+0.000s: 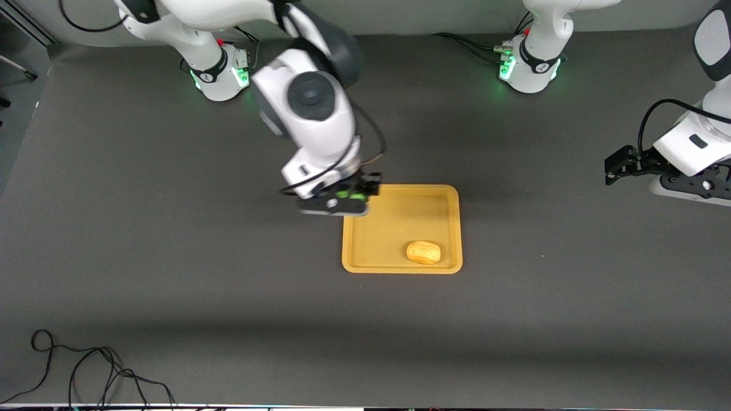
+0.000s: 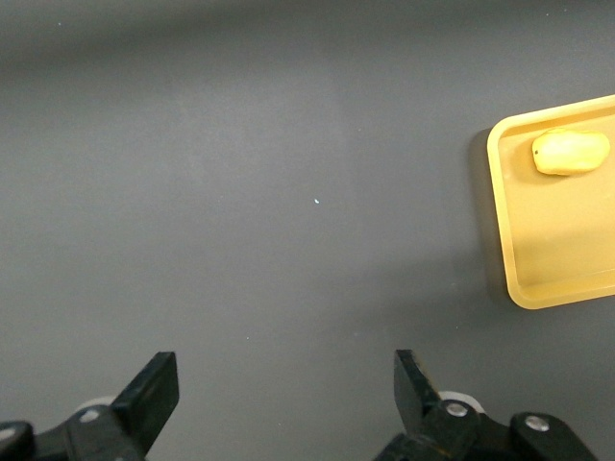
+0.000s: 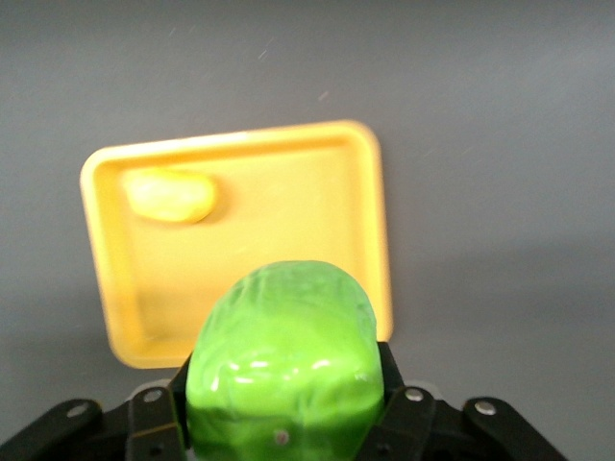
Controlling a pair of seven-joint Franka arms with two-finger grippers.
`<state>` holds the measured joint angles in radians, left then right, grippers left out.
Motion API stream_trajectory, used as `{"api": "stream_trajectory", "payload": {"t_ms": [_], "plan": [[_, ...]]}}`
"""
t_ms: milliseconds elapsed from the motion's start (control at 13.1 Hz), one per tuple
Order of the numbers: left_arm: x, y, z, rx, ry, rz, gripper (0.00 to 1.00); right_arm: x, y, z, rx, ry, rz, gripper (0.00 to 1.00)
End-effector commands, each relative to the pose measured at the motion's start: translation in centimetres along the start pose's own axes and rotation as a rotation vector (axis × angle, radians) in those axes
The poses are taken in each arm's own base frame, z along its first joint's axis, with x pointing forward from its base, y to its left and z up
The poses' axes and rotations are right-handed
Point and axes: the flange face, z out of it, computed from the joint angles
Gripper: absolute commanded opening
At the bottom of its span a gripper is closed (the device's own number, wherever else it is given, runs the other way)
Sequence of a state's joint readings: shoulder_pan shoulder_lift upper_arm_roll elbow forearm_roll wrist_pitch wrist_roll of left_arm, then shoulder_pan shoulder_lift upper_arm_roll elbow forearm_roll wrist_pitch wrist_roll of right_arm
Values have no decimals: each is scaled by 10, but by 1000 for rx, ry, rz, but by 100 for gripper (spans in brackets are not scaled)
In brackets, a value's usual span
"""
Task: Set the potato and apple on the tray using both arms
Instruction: 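Carry the green apple over the tray with the right gripper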
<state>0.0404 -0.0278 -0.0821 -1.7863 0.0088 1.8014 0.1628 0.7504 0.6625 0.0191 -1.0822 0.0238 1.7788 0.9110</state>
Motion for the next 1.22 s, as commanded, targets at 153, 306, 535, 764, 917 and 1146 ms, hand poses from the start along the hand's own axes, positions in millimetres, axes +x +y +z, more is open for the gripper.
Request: {"api": "stream_trajectory", "payload": {"t_ms": [153, 306, 535, 764, 917, 1146], "plan": [[-5, 2, -1, 18, 10, -12, 100, -19, -56, 103, -27, 64, 6, 53], [-5, 2, 0, 18, 8, -13, 100, -11, -53, 139, -59, 76, -1, 53], [-4, 2, 0, 18, 10, -12, 100, 16, -25, 179, -79, 72, 25, 53], [-2, 2, 2, 17, 10, -13, 100, 38, -6, 206, -52, 93, 36, 53], [-1, 2, 5, 18, 8, -11, 100, 49, 3, 217, -49, 94, 32, 54], [-1, 1, 6, 18, 8, -13, 100, 47, 2, 239, -38, 96, 42, 54]]}}
